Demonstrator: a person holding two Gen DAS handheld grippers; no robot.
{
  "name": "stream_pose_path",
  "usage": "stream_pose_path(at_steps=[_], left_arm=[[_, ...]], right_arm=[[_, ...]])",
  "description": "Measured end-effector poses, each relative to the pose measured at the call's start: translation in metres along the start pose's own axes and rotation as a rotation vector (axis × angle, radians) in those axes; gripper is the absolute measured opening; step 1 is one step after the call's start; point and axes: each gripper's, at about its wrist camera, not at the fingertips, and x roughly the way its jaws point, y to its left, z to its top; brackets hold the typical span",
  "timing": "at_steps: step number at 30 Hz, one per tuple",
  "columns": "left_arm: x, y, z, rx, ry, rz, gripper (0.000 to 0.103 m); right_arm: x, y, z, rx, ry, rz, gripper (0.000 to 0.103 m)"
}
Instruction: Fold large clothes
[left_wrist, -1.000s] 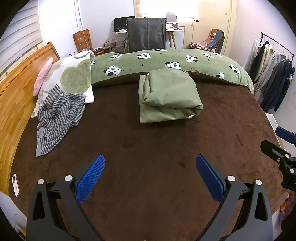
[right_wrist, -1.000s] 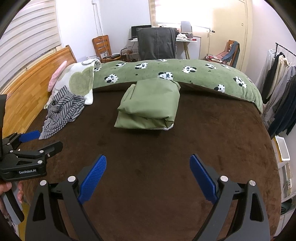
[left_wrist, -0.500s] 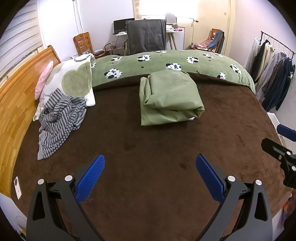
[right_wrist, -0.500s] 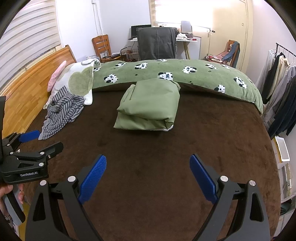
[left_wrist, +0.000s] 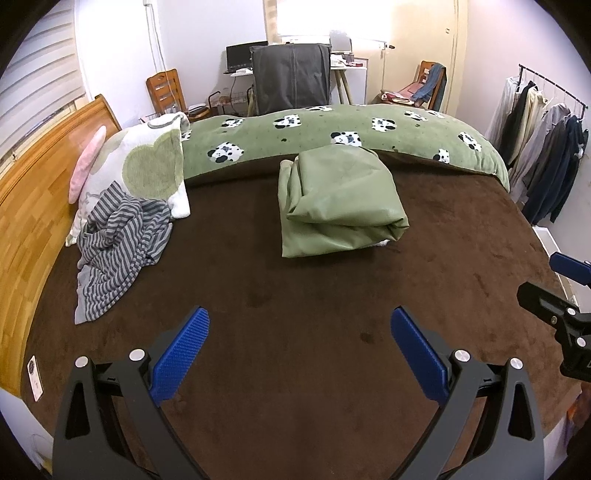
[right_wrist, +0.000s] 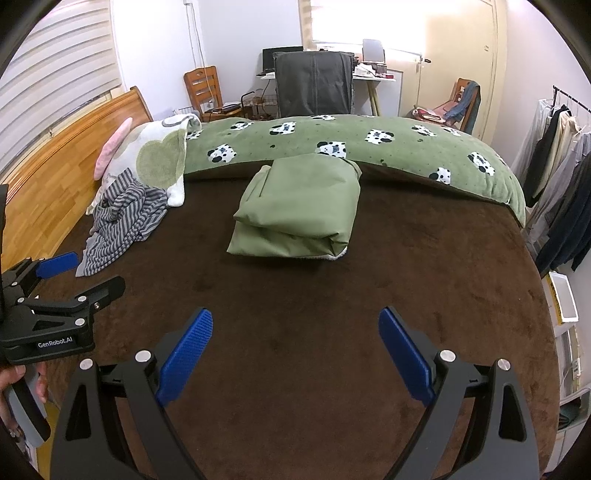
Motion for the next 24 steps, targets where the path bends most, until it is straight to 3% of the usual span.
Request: stream_pose_path(at_steps=[24], left_arm=[[0.0026, -0.0001, 0.0004, -0.012, 0.008, -0.006, 0.096]], right_arm=[[0.004, -0.0017, 0.0012, -0.005, 0.002, 0.001, 0.09]])
